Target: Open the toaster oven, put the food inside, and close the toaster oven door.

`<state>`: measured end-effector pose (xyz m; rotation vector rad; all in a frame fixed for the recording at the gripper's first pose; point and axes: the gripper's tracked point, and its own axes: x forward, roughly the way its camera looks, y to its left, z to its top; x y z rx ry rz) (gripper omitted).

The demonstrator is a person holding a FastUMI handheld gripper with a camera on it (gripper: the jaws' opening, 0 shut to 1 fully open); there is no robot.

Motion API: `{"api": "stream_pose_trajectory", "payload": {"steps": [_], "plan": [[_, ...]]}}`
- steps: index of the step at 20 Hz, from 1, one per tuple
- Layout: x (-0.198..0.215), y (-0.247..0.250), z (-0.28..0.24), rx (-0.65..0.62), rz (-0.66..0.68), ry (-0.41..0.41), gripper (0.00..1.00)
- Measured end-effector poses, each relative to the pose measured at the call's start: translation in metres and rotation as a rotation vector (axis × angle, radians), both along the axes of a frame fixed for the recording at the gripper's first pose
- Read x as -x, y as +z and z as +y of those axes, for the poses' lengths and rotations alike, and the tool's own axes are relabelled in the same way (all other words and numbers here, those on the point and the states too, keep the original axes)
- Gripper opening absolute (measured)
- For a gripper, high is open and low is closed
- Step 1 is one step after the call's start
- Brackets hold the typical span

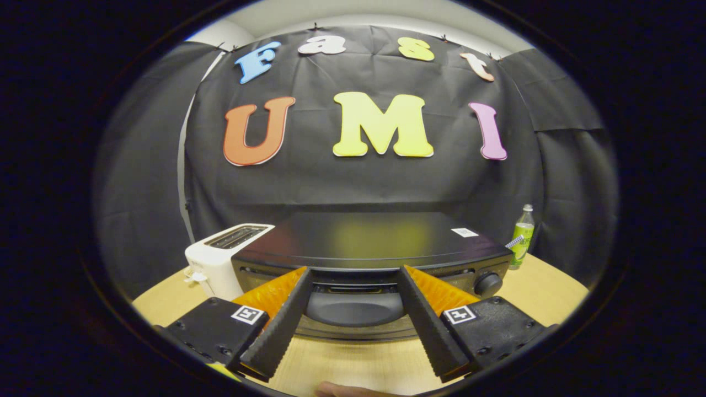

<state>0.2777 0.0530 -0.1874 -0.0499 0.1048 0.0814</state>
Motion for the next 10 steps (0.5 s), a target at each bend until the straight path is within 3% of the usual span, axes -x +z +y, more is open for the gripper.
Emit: {"api": "stream_pose_trajectory", "payload": {"steps": [10], "plan": [[0.055, -0.031, -0.005, 0.01, 0.037, 0.009, 1.0]]}}
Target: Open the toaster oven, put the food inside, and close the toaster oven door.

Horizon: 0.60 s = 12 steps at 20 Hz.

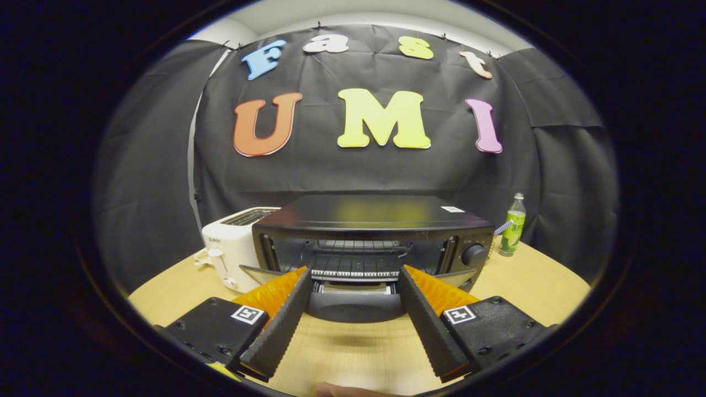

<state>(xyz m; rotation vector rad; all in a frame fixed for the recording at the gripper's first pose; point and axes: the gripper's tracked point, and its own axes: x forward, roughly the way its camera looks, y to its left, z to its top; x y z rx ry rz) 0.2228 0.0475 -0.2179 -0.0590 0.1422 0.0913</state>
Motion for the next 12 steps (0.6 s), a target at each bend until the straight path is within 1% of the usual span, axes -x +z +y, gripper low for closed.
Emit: {"api": "stream_pose_trajectory", "payload": {"steps": [5, 12], "plan": [[0.02, -0.02, -0.003, 0.027, 0.017, -0.019, 1.0], [0.043, -0.057, -0.007, 0.073, 0.116, -0.037, 1.0]]}}
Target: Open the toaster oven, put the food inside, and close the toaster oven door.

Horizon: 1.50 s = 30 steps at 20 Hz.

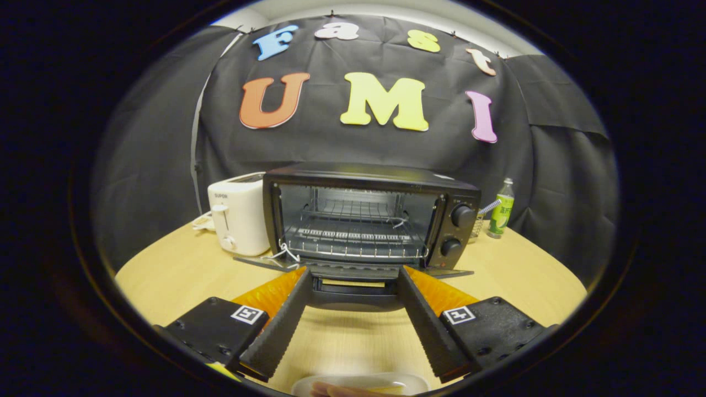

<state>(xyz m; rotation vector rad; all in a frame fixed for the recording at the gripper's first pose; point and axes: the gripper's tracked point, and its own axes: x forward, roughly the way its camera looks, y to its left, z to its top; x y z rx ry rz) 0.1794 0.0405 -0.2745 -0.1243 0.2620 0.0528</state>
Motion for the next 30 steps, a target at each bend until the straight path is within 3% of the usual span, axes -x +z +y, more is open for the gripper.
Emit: {"api": "stream_pose_trajectory", "payload": {"steps": [7, 10, 12, 20, 30], "plan": [[0.012, -0.034, -0.002, -0.006, 0.133, -0.017, 1.0], [0.019, -0.065, -0.005, -0.033, 0.275, -0.036, 1.0], [0.012, -0.053, -0.002, -0.044, 0.206, -0.035, 1.0], [0.044, -0.036, -0.01, -0.111, 0.203, -0.051, 1.0], [0.123, -0.002, -0.031, 0.02, 0.141, -0.046, 1.0]]}}
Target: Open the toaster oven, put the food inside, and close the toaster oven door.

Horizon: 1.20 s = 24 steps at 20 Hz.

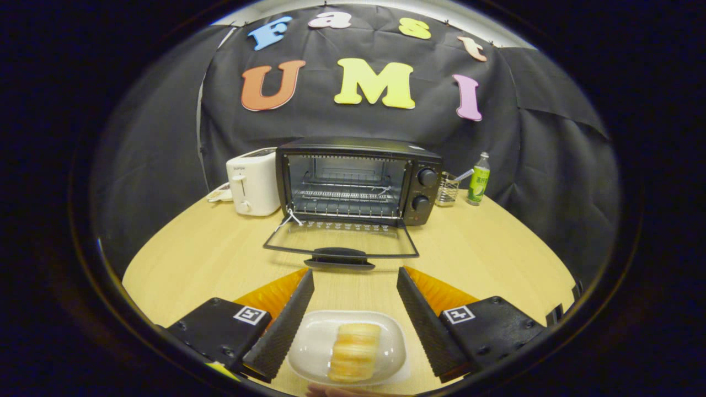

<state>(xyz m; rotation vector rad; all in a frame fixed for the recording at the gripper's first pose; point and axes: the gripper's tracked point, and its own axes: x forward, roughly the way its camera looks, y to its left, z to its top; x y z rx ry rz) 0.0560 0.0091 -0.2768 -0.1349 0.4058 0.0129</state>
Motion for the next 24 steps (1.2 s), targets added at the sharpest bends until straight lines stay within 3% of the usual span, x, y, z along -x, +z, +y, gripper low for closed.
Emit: {"api": "stream_pose_trajectory", "payload": {"steps": [6, 10, 15, 24], "plan": [[0.041, -0.035, -0.003, -0.036, 0.098, -0.015, 1.0], [0.053, -0.067, -0.01, -0.03, 0.178, -0.042, 1.0], [0.054, -0.09, -0.01, -0.044, 0.219, -0.015, 1.0], [0.066, -0.103, -0.003, -0.032, 0.212, 0.001, 0.88]]}}
